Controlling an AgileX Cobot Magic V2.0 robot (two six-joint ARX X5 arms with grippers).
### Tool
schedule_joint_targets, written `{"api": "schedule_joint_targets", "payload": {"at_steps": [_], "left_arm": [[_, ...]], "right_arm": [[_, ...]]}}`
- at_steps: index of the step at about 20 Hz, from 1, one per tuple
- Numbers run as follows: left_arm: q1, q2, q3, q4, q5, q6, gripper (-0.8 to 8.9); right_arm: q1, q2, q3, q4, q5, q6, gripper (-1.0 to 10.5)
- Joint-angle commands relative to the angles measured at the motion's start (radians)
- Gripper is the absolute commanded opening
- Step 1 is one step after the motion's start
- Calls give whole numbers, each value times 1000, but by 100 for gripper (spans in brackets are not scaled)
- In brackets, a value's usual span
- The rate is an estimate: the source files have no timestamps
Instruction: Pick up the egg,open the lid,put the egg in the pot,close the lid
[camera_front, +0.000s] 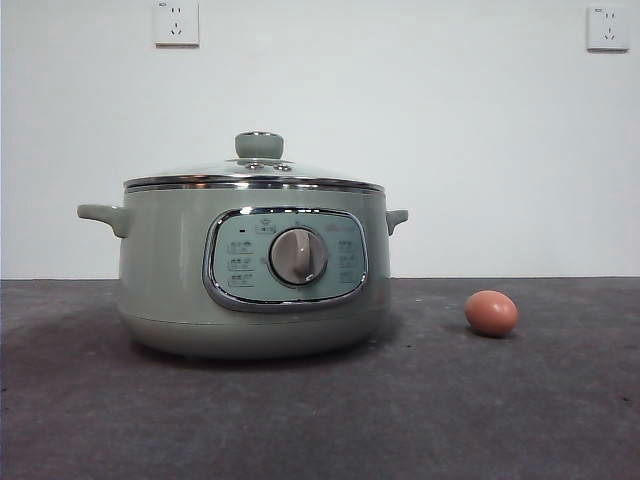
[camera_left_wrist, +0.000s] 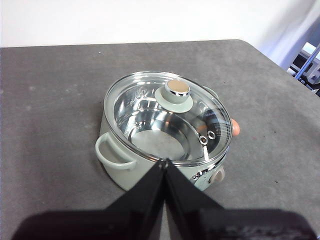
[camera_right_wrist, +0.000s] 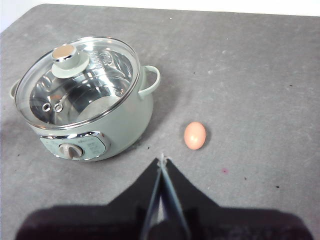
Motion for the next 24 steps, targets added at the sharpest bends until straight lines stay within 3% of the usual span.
{"api": "schedule_joint_targets", "payload": {"at_steps": [1, 3, 4, 5, 7, 18, 22, 24], "left_arm": [[1, 1, 2, 2, 7, 12, 14], [1, 5, 14, -2, 7, 11, 271], [1, 10, 27, -8, 7, 11, 501], [1, 16, 43, -16, 7, 11, 638], [1, 31, 75, -31, 20, 12, 646], [-132, 280, 236, 8, 58, 14, 645], [-252, 474, 344, 18, -11, 46, 645], [-314, 576, 408, 17, -108, 72, 645]], "right_arm": [[1, -2, 5, 2, -5, -8, 13], [1, -2, 5, 2, -5, -6, 230], [1, -2, 5, 1, -9, -5, 404], [1, -2, 5, 0, -11, 4, 549], [1, -2, 5, -8, -11, 15, 630], [1, 5, 5, -19, -12, 19, 630], [1, 26, 5, -22, -27, 20, 630], [1, 39, 5, -24, -27, 20, 630]]}}
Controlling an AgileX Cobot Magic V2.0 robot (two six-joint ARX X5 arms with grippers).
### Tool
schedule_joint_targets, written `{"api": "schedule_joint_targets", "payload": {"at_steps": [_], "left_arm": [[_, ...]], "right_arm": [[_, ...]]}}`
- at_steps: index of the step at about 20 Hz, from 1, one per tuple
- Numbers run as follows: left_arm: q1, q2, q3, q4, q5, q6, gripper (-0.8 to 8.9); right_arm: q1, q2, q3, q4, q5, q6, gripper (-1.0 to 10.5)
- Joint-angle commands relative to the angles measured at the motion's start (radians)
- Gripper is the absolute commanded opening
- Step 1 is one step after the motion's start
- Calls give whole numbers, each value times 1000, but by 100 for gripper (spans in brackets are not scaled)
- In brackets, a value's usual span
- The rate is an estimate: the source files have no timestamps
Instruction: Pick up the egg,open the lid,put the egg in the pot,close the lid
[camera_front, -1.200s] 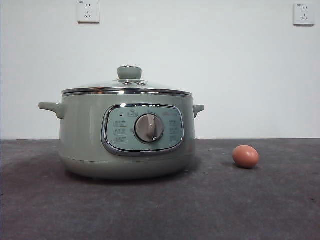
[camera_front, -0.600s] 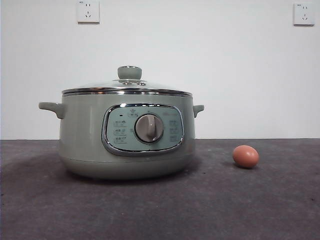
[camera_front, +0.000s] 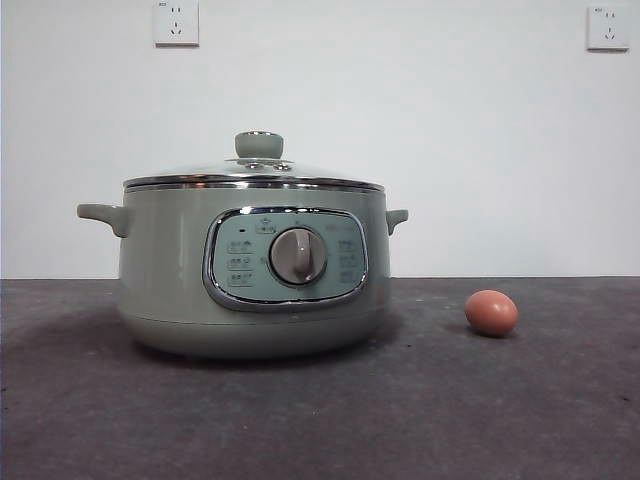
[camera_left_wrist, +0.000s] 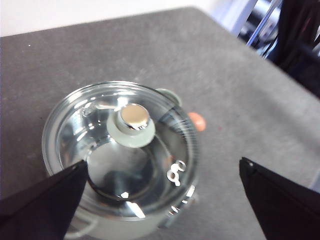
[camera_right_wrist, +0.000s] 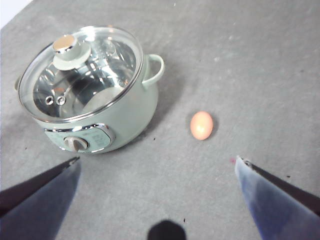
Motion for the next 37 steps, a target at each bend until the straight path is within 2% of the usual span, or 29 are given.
{"api": "schedule_joint_targets", "payload": {"at_steps": [1, 6, 11, 18, 25, 26, 28, 30, 32, 37], "left_arm": [[-62, 105, 63, 8, -93, 58, 645], [-156, 338, 193, 8, -211, 116, 644], [-192, 486, 209, 92, -217, 122, 642], [-205, 588, 209, 140, -294, 122, 642], [-210, 636, 209, 141, -292, 114, 617], [-210, 636, 209, 144, -292, 114, 556], [-212, 636, 209, 138, -291, 113, 360], [-212, 636, 209, 124, -291, 109, 223], [-212, 636, 209, 112, -290, 99, 179], [-212, 636, 210, 65, -283, 85, 154]], "right_arm": [[1, 9, 5, -3, -4, 6, 630], [1, 27, 5, -4, -3, 6, 630], [1, 37, 5, -3, -3, 6, 630], [1, 50, 5, -3, -3, 6, 629], [1, 61, 5, 2, -3, 6, 629], [1, 61, 5, 2, -3, 6, 629], [1, 61, 5, 4, -3, 6, 629], [1, 61, 5, 4, -3, 6, 629], [1, 62, 5, 5, -3, 6, 628], [1, 80, 5, 5, -2, 6, 628]]}}
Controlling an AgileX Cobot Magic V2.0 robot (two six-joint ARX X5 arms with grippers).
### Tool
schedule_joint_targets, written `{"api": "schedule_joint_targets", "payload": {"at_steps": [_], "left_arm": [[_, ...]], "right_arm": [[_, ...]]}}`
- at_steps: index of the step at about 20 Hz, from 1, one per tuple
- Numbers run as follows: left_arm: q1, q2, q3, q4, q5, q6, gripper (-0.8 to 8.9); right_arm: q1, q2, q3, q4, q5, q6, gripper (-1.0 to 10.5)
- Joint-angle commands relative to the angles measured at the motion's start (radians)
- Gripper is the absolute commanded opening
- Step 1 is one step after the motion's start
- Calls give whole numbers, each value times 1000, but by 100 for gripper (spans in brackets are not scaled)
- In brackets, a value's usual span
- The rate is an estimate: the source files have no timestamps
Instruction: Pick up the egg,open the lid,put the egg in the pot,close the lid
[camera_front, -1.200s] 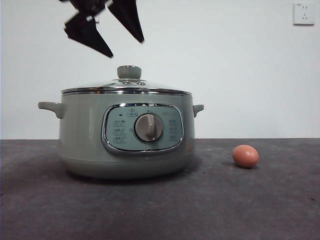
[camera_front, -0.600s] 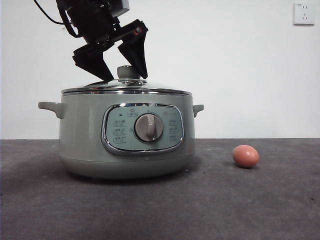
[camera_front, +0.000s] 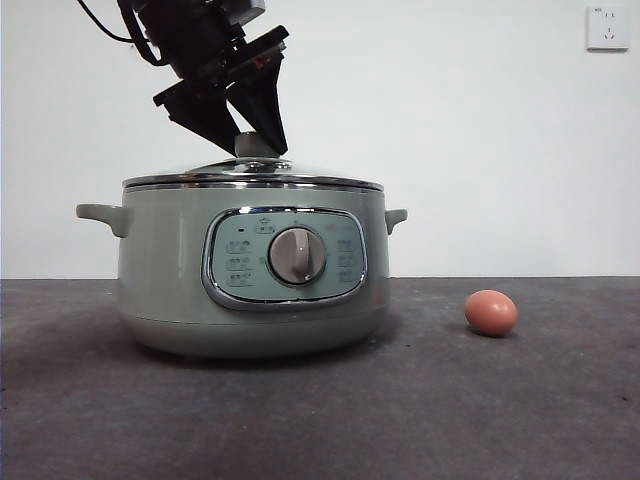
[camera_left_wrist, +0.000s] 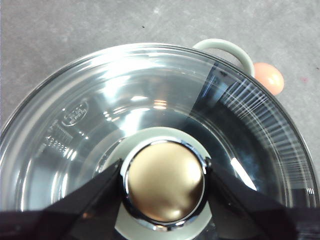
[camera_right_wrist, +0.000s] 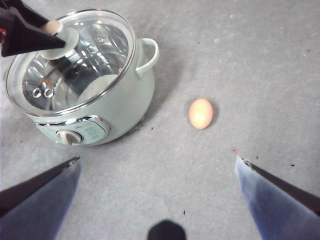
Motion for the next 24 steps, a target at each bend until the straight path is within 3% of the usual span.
{"api": "schedule_joint_targets", "payload": {"at_steps": [1, 4, 10, 19, 24], "left_arm": [[3, 15, -12, -50, -2, -26, 108], [3, 15, -12, -61, -3, -26, -10], [4, 6, 28, -67, -3, -26, -8], [6, 2, 287, -216, 20, -21, -8], [56, -146, 335, -233, 18, -22, -8]], "right_arm": [[1, 8, 5, 6, 0, 5, 628], [1, 20, 5, 7, 0, 5, 628], [1, 52, 5, 16, 3, 5, 627], [1, 156, 5, 84, 3, 5, 626], [1, 288, 5, 198, 3, 31, 626]]}}
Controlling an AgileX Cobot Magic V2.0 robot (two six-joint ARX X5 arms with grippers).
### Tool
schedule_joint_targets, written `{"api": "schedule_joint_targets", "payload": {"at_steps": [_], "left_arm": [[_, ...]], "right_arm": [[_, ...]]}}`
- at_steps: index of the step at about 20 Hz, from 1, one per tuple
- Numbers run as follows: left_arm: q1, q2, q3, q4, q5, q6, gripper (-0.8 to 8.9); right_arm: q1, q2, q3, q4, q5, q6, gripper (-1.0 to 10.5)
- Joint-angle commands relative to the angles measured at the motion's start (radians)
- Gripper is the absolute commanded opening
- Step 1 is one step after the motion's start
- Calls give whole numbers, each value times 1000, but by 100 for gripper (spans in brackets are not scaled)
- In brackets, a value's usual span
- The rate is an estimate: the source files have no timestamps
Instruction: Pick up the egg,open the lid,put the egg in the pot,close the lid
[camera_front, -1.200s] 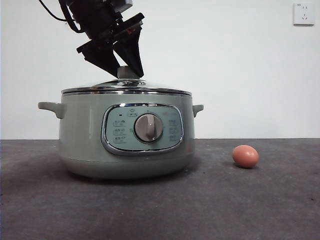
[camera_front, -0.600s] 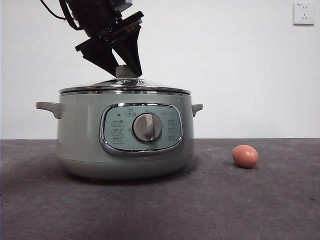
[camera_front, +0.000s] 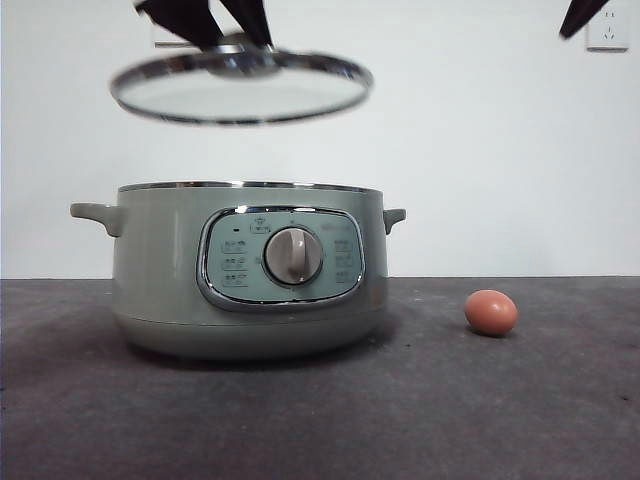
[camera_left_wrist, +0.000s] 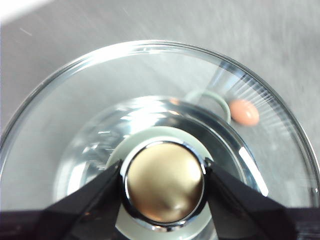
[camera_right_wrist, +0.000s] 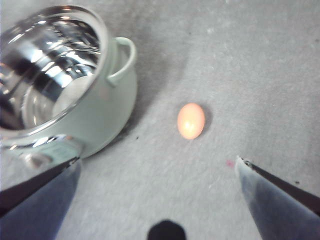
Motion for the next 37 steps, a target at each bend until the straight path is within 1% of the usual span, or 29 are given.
{"api": "schedule_joint_targets", "payload": {"at_steps": [1, 3, 7, 10, 12, 16, 17, 20, 24, 26, 29, 31, 34, 35, 36, 37], "left_arm": [[40, -141, 25, 15, 8, -3, -8], [76, -229, 25, -16, 8, 6, -8], [165, -407, 25, -108, -2, 21, -8], [211, -511, 24, -192, -66, 27, -8], [220, -569, 23, -235, -72, 27, -8], [220, -655, 23, -332, -72, 22, -8], [220, -676, 22, -339, -71, 14, -8], [220, -739, 21, -339, -71, -23, -8], [220, -783, 21, -339, -72, -32, -8], [220, -787, 21, -339, -72, -34, -8], [220, -787, 19, -339, -72, -34, -8], [220, -787, 19, -339, -72, -34, -8], [220, -787, 19, -339, -72, -33, -8], [220, -787, 19, -339, -71, -33, -8], [220, -787, 19, -339, -71, -33, -8], [220, -787, 19, -339, -72, -33, -8]], "right_arm": [[2, 76, 5, 56, 1, 18, 626], [24, 147, 5, 103, 16, 19, 626], [95, 311, 5, 208, 109, 21, 626], [139, 425, 27, 251, 172, 18, 626], [161, 497, 59, 256, 203, 14, 626], [182, 616, 142, 241, 230, 14, 626], [185, 642, 163, 221, 253, 14, 626], [185, 704, 186, 198, 257, 14, 626], [188, 754, 186, 210, 261, 14, 620], [198, 772, 186, 217, 272, 13, 557], [217, 789, 186, 232, 278, 14, 548], [226, 790, 186, 241, 291, 16, 441], [230, 796, 186, 240, 299, 26, 368], [230, 798, 186, 238, 303, 26, 325], [230, 802, 186, 238, 304, 26, 247], [230, 802, 186, 235, 303, 26, 211]]}}
